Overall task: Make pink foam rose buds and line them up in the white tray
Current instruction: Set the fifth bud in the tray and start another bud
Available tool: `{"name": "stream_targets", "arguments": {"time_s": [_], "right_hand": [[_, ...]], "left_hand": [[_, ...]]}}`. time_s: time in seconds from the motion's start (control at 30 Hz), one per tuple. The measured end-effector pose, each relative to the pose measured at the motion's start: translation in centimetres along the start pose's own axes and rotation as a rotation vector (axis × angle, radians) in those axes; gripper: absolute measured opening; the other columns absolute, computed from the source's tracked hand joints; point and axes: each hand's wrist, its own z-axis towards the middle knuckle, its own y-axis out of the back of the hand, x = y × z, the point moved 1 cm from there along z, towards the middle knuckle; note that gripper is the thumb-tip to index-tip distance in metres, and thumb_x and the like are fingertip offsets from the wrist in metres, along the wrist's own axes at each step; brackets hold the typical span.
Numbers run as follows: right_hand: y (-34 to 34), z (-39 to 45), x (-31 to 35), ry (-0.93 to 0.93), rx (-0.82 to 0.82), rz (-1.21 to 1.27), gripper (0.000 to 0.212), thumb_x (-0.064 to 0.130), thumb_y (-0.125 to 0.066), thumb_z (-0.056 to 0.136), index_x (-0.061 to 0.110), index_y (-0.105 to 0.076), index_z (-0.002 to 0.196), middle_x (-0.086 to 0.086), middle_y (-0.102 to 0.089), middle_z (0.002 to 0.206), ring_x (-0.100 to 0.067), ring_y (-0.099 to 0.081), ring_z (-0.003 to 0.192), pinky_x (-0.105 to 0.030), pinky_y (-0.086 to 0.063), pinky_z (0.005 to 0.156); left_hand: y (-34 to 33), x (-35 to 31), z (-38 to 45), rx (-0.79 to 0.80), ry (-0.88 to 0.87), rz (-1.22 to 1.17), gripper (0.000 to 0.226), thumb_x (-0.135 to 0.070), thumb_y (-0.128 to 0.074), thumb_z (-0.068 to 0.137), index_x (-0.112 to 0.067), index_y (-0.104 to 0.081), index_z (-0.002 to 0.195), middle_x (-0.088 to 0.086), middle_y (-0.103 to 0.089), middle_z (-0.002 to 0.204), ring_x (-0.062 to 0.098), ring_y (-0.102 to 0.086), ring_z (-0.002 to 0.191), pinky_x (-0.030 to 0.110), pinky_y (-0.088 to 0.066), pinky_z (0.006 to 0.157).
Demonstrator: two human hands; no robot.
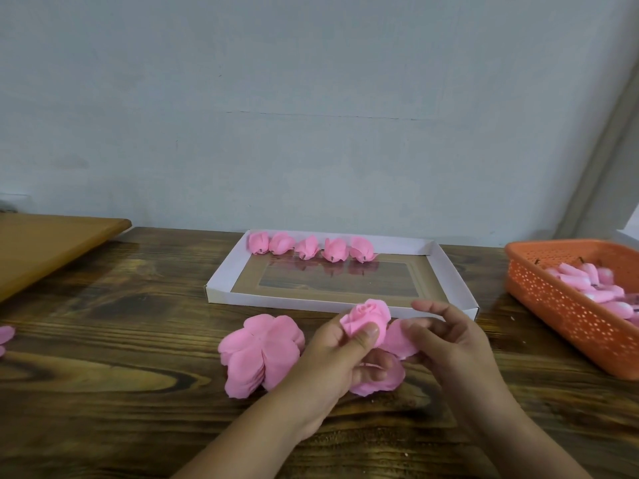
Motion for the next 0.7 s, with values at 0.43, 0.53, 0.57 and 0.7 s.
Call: {"name": "stream_targets", "arguments": {"time_s": [0.43, 0.53, 0.57, 0.7], "right_hand": [[-0.5, -0.5, 0.1, 0.241, -0.025, -0.118, 0.025, 0.0, -0.075, 0.082, 0.013, -0.066, 0.101, -0.007, -0.075, 0.074, -0.013, -0.071, 0.062, -0.022, -0.056, 0.055], [-0.7, -0.8, 0.1, 0.214, -0.009, -0.084, 0.022, 0.013, -0.076, 0.079, 0.014, -0.068, 0.1, -0.008, -0.075, 0.072, -0.014, -0.068, 0.056, -0.024, -0.055, 0.052], [-0.7, -0.8, 0.1, 0.184, 0.004, -0.057, 0.021, 0.019, -0.074, 0.078, 0.016, -0.069, 0.098, -0.01, -0.075, 0.073, -0.016, -0.066, 0.055, -0.026, -0.055, 0.051], [-0.3, -0.6, 0.0, 0.09, 0.071, 0.039, 0.021, 0.002, -0.06, 0.093, 0.016, -0.068, 0.106, -0.013, -0.077, 0.093, -0.029, -0.073, 0.071, -0.031, -0.058, 0.056]], "left_hand": [[-0.7, 0.4, -0.2, 0.068, -0.037, 0.308, 0.021, -0.03, -0.055, 0.105, -0.043, -0.063, 0.118, -0.019, -0.075, 0.099, 0.011, -0.075, 0.09, 0.025, -0.061, 0.078], [-1.1, 0.5, -0.4, 0.067, -0.034, 0.301, 0.026, -0.031, -0.055, 0.104, -0.054, -0.067, 0.107, -0.023, -0.074, 0.097, 0.01, -0.074, 0.088, 0.025, -0.061, 0.077], [-1.0, 0.5, -0.4, 0.061, -0.03, 0.289, 0.03, -0.032, -0.055, 0.104, -0.059, -0.067, 0.102, -0.019, -0.076, 0.097, 0.01, -0.074, 0.087, 0.023, -0.06, 0.075], [-0.7, 0.4, -0.1, 0.055, -0.027, 0.197, 0.014, -0.047, -0.061, 0.093, -0.051, -0.07, 0.103, -0.002, -0.079, 0.094, 0.012, -0.076, 0.084, 0.022, -0.059, 0.073]]}}
